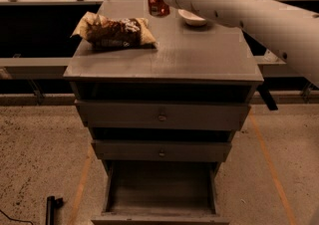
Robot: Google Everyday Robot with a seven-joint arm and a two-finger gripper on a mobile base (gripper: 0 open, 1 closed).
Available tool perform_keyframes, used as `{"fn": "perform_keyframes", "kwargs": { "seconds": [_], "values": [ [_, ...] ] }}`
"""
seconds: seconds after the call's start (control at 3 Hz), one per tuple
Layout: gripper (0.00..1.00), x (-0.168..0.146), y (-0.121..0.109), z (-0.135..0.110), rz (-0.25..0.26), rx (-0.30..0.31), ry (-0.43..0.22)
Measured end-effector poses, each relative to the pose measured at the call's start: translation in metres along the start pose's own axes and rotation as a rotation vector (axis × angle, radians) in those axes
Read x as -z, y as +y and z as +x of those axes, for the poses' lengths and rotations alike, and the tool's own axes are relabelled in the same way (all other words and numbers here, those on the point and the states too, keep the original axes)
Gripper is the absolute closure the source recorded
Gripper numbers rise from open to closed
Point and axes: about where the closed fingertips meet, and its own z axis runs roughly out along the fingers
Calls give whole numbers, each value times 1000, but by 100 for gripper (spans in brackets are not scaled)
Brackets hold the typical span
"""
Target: Place coke can into bottom drawer
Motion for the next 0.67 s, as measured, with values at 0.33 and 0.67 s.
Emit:
{"fn": "perform_keyframes", "kwargs": {
  "seconds": [0.33, 0.67],
  "values": [
    [100, 47, -10, -7, 17, -55, 31],
    [100, 76, -23, -8, -21, -122, 25]
  ]
}}
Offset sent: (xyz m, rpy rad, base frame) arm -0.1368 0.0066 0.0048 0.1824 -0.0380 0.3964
